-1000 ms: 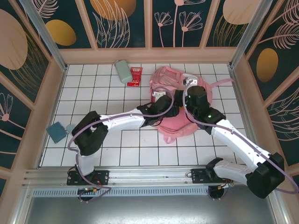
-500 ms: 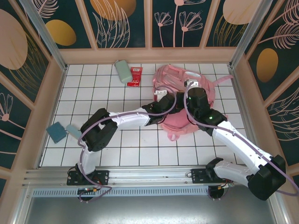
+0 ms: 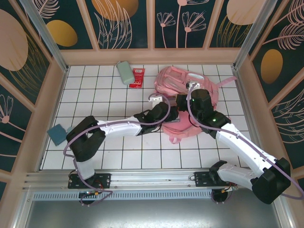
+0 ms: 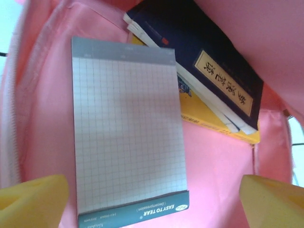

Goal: Pack the student bag

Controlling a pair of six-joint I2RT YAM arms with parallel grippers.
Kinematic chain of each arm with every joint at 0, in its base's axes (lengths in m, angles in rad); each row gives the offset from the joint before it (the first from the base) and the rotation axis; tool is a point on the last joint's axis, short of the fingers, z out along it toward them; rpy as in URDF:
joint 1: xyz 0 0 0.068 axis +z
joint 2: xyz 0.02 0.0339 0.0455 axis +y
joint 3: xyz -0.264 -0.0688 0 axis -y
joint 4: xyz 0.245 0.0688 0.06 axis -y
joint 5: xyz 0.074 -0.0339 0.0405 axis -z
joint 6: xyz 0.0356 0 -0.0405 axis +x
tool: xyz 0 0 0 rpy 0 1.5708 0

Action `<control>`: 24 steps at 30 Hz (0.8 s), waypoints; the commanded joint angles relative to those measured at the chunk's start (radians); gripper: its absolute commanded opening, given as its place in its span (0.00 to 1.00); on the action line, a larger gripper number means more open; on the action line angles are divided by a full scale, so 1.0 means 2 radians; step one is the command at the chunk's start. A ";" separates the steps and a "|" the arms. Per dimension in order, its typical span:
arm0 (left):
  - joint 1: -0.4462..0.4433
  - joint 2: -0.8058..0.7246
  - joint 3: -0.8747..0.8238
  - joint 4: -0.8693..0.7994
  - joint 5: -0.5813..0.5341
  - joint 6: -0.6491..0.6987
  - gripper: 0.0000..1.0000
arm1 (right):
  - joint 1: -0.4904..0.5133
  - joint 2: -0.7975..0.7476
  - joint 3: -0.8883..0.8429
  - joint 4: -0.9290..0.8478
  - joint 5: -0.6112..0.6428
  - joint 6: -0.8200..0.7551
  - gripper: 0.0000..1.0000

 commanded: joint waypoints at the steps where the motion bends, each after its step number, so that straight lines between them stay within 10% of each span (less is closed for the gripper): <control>1: 0.005 -0.021 -0.026 0.017 0.002 -0.023 0.70 | -0.001 -0.020 0.005 0.062 -0.015 0.014 0.00; 9: 0.040 -0.016 -0.077 0.087 0.060 -0.062 0.60 | 0.000 -0.021 0.003 0.058 -0.023 0.016 0.00; 24: 0.091 -0.144 -0.083 -0.050 -0.035 0.023 0.83 | 0.006 -0.021 -0.046 0.089 -0.069 0.026 0.00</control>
